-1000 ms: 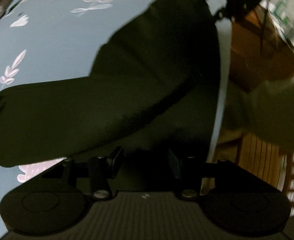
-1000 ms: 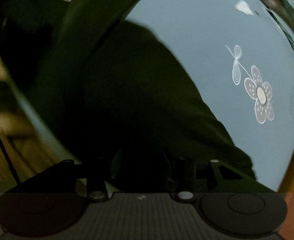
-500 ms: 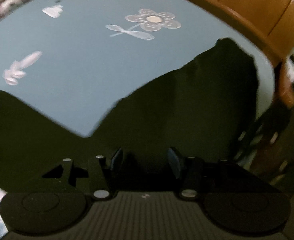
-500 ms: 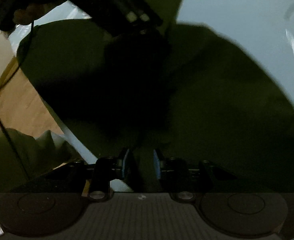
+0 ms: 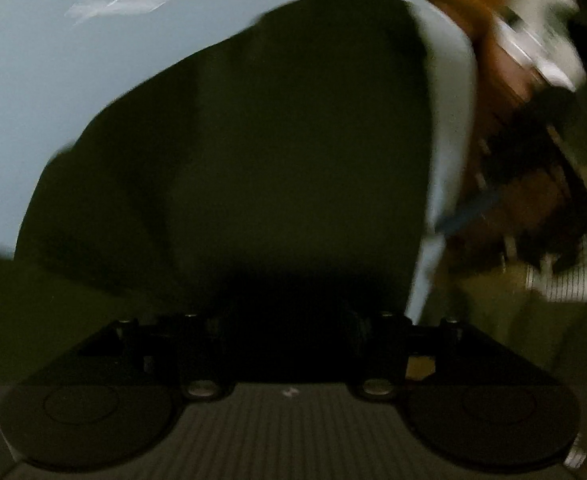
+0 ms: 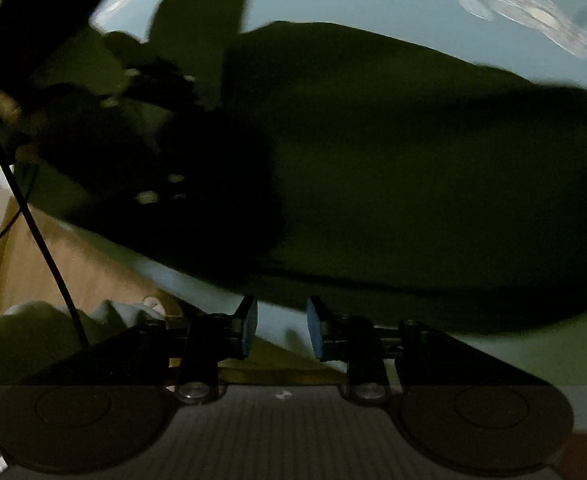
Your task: Fold clothes
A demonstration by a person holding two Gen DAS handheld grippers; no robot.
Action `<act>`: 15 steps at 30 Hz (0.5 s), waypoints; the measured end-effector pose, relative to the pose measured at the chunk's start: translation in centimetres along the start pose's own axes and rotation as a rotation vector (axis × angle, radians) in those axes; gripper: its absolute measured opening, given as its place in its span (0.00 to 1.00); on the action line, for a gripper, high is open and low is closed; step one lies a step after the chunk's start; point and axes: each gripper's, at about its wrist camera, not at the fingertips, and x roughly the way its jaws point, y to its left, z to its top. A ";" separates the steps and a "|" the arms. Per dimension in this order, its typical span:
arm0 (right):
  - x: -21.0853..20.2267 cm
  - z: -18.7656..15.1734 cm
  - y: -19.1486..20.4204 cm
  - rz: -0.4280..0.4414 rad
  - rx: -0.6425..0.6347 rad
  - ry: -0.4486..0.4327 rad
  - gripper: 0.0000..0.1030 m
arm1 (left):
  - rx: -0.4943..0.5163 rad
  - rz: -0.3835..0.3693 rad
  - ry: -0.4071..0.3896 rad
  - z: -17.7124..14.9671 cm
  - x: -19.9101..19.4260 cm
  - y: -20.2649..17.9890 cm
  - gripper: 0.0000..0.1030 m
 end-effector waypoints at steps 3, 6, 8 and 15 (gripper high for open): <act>-1.5 -0.9 -2.1 -0.018 0.092 -0.024 0.30 | 0.237 -0.011 0.015 0.4 0.2 -2.3 0.58; -2.6 -1.4 -5.2 -0.023 0.245 -0.103 0.30 | 0.430 -0.005 0.044 0.3 1.0 -3.8 0.59; -3.3 -1.8 -7.2 -0.025 0.349 -0.158 0.30 | 0.515 0.017 0.056 0.2 1.3 -4.3 0.58; -2.2 -3.2 -12.8 0.046 0.654 -0.296 0.34 | 0.613 0.022 0.115 -0.4 1.4 -4.0 0.57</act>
